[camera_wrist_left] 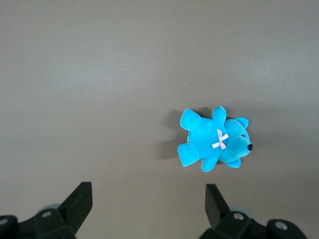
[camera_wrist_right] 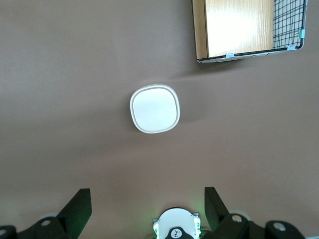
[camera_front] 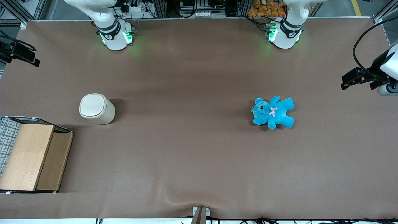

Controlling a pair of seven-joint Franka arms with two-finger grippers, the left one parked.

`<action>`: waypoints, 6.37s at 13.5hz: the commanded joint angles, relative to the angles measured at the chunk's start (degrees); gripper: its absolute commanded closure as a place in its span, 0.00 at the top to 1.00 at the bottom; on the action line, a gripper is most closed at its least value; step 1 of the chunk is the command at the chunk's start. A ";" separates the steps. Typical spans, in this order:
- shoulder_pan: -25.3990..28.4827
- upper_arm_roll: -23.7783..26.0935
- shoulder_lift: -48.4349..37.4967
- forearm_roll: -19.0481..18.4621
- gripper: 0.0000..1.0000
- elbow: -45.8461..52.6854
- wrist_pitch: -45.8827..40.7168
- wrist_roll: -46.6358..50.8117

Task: Open trash can with right arm
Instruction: 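Move the right gripper toward the small white trash can, then lower the right gripper onto the trash can's lid edge, then hold the lid edge with the right gripper and tilt it open, then release the lid and raise the right gripper away from the can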

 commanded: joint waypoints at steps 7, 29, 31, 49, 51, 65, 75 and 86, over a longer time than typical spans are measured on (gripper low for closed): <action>-1.67 1.10 3.18 -1.13 1.00 1.10 -0.08 -0.90; -2.55 1.02 16.63 -2.71 0.00 -15.06 13.71 -2.75; -2.72 1.02 17.69 -2.71 0.00 -16.29 15.55 -2.75; -4.57 1.02 25.43 -2.71 0.00 -25.00 27.77 -6.53; -4.48 1.02 25.87 -2.71 0.00 -25.78 29.00 -6.53; -4.66 1.02 25.78 -2.62 0.00 -30.36 35.60 -6.53; -4.13 1.19 12.61 -2.27 0.00 -21.16 16.30 -5.56; -1.76 1.72 6.10 -1.66 1.00 2.86 5.28 -6.26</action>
